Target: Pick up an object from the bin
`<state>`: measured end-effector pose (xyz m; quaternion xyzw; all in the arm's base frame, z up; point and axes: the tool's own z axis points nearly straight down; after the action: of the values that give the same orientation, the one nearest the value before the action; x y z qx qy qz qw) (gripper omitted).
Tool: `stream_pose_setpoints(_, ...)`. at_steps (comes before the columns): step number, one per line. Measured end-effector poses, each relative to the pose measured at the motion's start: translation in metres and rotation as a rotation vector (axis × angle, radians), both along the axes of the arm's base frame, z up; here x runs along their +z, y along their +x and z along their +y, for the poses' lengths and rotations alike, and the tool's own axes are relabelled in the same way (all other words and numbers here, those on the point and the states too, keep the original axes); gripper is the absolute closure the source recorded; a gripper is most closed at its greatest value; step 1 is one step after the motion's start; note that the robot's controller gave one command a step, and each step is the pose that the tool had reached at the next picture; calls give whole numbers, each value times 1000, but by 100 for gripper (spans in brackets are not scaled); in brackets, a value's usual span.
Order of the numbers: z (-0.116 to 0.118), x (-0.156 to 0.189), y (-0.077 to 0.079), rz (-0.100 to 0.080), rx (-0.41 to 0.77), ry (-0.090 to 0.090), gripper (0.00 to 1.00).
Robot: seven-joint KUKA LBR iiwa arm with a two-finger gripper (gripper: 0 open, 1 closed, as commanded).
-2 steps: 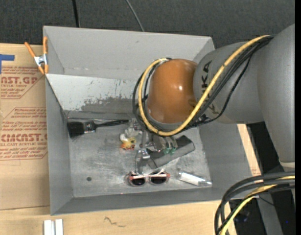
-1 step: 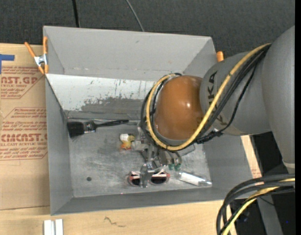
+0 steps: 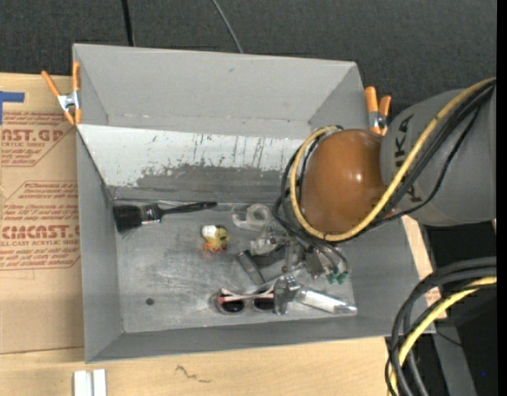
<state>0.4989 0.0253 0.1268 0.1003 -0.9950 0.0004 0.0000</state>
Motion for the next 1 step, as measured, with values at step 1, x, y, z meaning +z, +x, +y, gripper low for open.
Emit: stream_pose_setpoints(1, -10, -41, -1, -5, -331, 4, 0)
